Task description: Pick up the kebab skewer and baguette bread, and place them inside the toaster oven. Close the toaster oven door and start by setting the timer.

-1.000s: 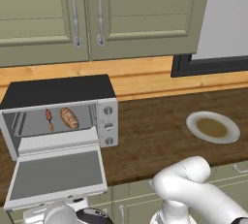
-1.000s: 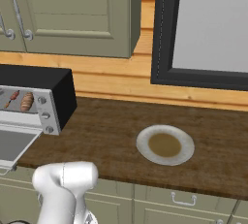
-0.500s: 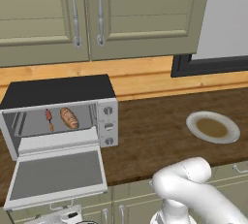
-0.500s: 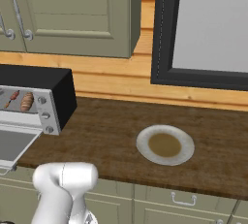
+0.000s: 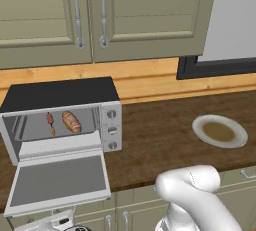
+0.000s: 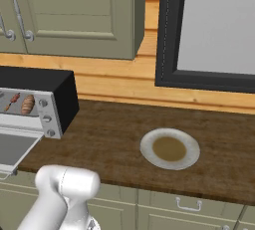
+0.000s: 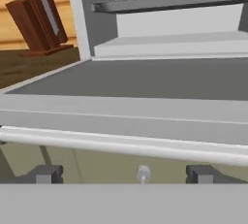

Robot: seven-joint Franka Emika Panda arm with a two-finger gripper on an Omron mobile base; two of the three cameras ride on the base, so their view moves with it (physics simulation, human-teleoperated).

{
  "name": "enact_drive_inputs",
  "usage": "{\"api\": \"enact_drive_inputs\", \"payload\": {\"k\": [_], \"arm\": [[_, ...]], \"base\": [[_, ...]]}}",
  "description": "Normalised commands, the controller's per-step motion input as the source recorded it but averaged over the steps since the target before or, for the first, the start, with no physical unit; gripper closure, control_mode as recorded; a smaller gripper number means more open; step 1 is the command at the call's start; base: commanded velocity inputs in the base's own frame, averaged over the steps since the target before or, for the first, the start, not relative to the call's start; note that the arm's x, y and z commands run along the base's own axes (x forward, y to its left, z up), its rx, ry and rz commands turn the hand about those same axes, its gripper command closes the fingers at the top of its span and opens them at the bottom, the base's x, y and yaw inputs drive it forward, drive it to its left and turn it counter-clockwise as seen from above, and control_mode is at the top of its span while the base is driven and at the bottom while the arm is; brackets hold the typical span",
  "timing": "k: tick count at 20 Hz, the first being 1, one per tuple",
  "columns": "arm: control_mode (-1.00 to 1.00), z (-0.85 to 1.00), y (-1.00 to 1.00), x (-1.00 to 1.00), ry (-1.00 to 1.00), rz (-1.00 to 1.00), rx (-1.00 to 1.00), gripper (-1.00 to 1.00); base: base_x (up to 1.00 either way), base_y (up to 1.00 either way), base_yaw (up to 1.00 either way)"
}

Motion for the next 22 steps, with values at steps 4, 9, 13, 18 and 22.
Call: {"api": "enact_drive_inputs", "payload": {"k": [4, 9, 13, 18, 22], "arm": [[-1.0, -0.42, 0.23, 0.03, -0.02, 0.0, 0.0, -1.0], [-1.0, -0.29, 0.06, 0.05, -0.05, 0.0, 0.02, -1.0], [-1.0, -0.07, 0.0, 0.28, -0.13, 0.0, 0.04, -1.0], [-1.0, -0.01, 0.0, 0.32, -0.13, 0.0, 0.05, -1.0], [-1.0, 0.0, 0.0, 0.21, -0.12, 0.0, 0.05, -1.0]], "base": [[0.0, 0.0, 0.0], [0.0, 0.0, 0.0], [0.0, 0.0, 0.0], [0.0, 0.0, 0.0], [0.0, 0.0, 0.0]]}}
